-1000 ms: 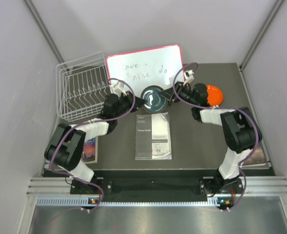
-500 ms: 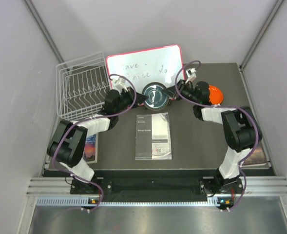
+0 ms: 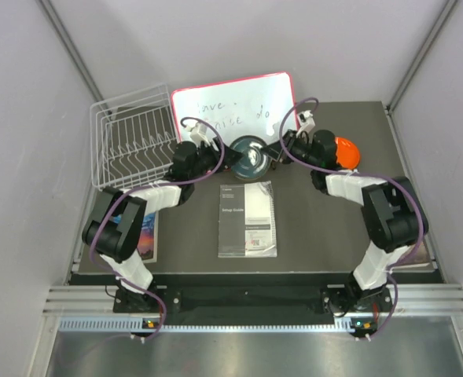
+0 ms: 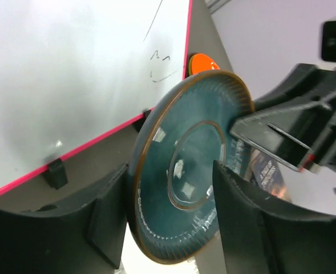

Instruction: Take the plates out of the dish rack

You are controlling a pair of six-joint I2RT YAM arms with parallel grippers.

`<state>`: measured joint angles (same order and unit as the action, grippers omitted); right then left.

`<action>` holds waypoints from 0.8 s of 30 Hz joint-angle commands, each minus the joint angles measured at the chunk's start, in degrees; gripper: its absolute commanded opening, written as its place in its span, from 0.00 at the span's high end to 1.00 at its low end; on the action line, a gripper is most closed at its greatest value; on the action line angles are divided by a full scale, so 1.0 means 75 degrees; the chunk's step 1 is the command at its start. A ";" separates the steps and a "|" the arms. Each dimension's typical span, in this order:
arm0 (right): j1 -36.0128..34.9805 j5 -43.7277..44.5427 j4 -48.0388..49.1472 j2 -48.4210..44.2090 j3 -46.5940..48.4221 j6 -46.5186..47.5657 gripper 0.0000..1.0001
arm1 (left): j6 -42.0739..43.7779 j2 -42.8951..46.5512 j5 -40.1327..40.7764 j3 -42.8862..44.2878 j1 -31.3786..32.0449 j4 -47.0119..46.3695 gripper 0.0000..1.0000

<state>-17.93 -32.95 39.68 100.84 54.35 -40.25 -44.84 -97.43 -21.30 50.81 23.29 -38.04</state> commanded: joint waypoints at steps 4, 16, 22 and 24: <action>-0.0094 0.0736 -0.0685 -0.1514 -0.0367 0.0785 1.00 | 0.1021 0.0650 0.0367 0.0257 0.0200 0.0056 0.35; 0.1195 0.1229 -0.0766 -0.2826 -0.1480 0.0632 1.00 | 0.1747 0.1492 0.1058 0.0046 0.0106 0.0782 0.31; 0.2680 0.1815 -0.1588 -0.3530 -0.1784 0.0903 1.00 | 0.2766 0.2394 0.1983 0.0034 -0.0035 0.1872 0.27; 0.3301 0.1873 -0.1611 -0.3636 -0.1844 0.0855 1.00 | 0.3001 0.2630 0.2498 -0.0001 -0.0082 0.2212 0.25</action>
<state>-0.89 -21.50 25.23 77.84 40.75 -33.80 -28.25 -83.18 -9.63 50.89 23.55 -25.58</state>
